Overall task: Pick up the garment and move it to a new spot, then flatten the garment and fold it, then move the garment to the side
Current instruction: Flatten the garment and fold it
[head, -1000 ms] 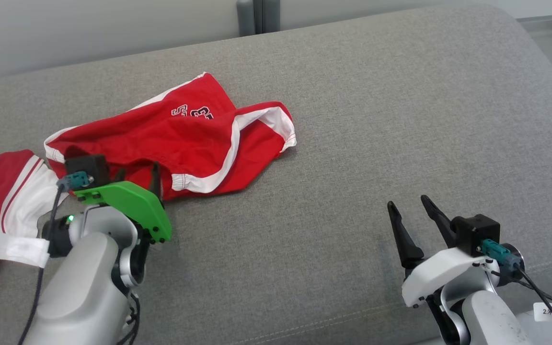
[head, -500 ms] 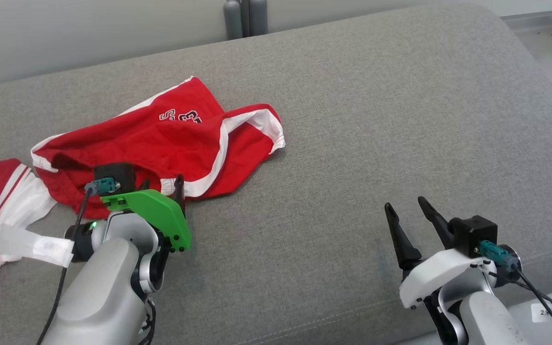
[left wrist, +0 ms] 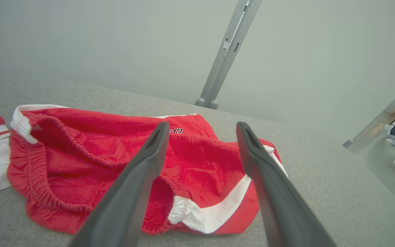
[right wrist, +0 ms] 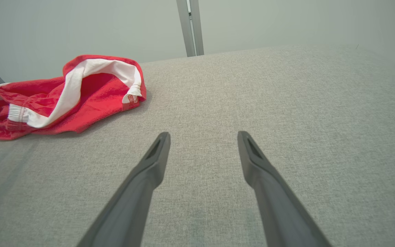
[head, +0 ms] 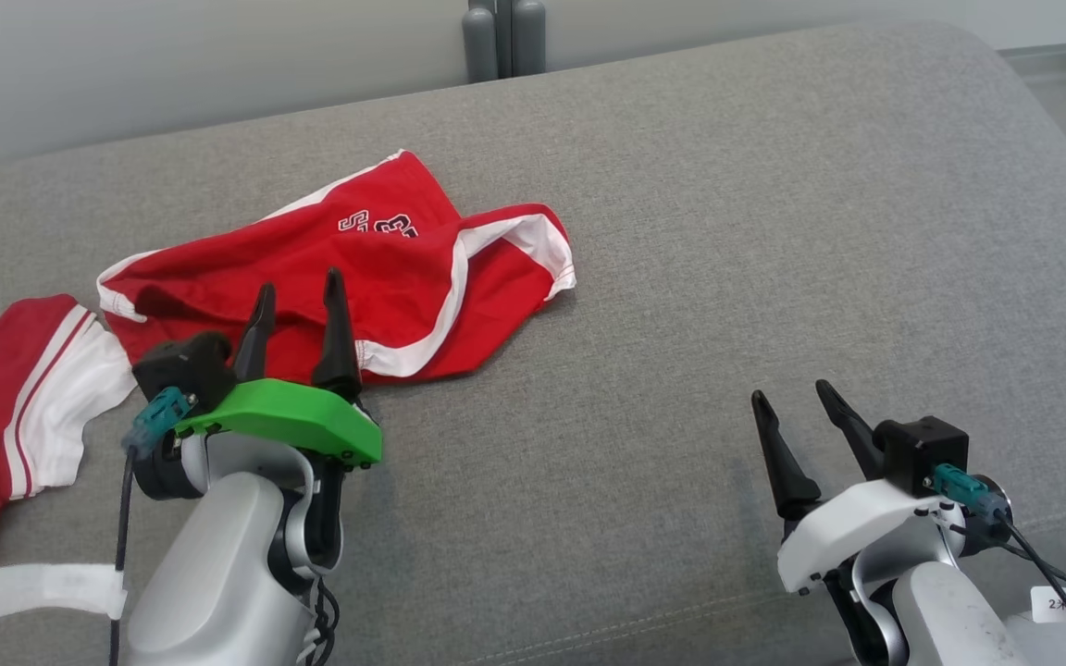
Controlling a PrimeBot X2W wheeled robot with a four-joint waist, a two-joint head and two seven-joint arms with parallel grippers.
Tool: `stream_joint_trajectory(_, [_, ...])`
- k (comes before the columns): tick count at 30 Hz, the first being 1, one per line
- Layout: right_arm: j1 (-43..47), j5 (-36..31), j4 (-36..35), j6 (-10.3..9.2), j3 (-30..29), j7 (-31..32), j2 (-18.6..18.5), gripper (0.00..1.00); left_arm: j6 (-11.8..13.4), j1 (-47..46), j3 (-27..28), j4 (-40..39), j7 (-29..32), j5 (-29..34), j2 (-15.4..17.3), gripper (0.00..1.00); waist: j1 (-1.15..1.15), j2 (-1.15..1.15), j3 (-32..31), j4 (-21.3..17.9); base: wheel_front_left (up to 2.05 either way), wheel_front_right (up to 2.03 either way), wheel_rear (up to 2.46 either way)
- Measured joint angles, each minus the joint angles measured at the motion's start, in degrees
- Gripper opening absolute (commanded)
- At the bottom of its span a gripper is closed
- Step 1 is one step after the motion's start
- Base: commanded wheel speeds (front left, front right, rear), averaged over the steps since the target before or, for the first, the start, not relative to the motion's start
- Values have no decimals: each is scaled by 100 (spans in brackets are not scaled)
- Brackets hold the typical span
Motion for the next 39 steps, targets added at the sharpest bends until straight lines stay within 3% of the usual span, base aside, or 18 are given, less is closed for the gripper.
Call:
stream_joint_trajectory(5, [42,-24,0,0,-2,34,1,100,-230,433,524,-667,-204,108,-190,100,0,0,-124,175,0,0,0])
stream_joint_trajectory(9, [81,-44,-5,0,7,78,0,100,-519,956,1230,-1489,-231,704,-414,100,0,0,-231,308,0,0,0])
stream_joint_trajectory(13, [130,-45,-4,0,14,118,2,100,-839,1587,1613,-1757,-236,972,-613,100,0,0,-363,403,0,0,0])
stream_joint_trajectory(18, [214,-69,-8,-1,41,137,0,100,-1046,2142,1846,-1862,-237,1345,-676,100,0,0,-509,526,0,0,0])
stream_joint_trajectory(30, [-52,-614,129,0,13,544,3,100,-1067,2941,1929,-1830,-237,2246,-699,100,0,0,-676,1023,0,0,0])
stream_joint_trajectory(39, [-1133,-1067,1103,0,-296,1148,-1,100,-1028,2933,1610,-1909,-237,2596,-703,100,0,0,-508,1439,0,0,0])
